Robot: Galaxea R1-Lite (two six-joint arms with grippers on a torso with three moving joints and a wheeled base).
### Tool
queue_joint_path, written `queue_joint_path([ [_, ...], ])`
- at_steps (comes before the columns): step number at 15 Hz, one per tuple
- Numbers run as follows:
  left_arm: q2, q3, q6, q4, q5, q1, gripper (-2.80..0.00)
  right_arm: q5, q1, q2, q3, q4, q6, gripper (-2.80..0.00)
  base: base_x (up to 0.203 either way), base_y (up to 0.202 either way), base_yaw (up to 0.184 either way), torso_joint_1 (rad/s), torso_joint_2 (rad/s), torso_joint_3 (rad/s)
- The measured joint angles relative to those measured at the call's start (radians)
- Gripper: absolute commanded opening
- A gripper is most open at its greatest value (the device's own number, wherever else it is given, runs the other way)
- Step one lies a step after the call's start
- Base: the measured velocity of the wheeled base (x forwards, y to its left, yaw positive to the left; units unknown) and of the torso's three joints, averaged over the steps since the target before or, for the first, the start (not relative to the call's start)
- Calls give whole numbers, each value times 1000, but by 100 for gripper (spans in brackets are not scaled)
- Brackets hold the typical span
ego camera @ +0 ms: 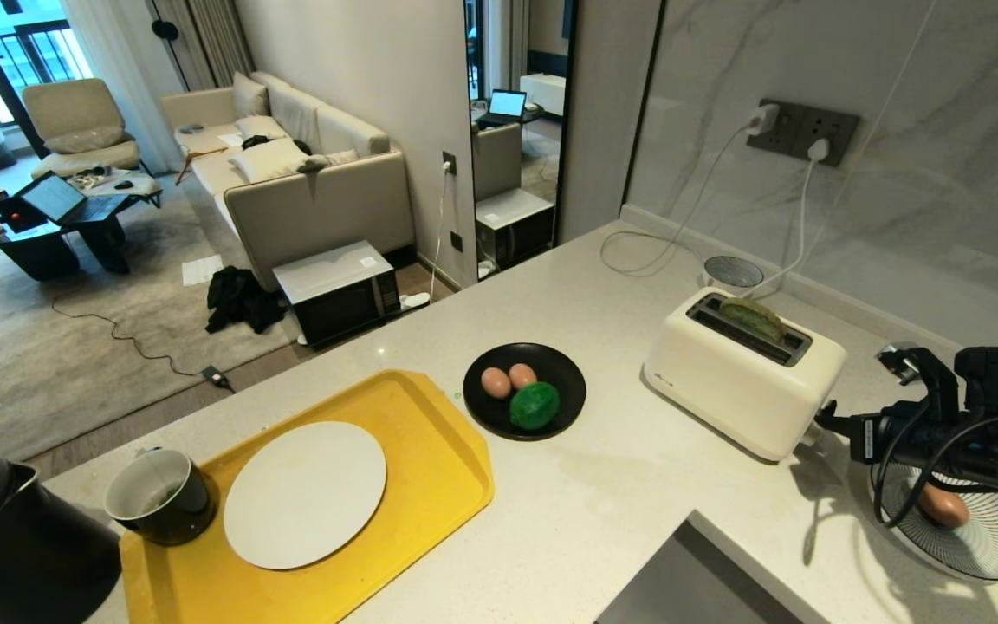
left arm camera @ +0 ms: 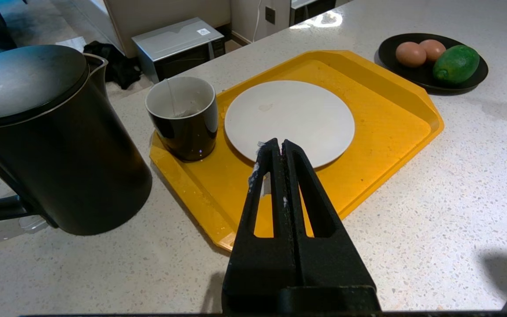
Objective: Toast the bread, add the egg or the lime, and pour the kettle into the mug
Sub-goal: Use a bread toaster
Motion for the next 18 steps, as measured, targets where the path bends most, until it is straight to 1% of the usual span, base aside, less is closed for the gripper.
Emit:
queue_joint_path([
  [18, 0, 0, 0, 0, 0, 0, -280, -3, 0, 0, 10, 0, -1, -280, 0, 0, 0, 0, 0, 0],
])
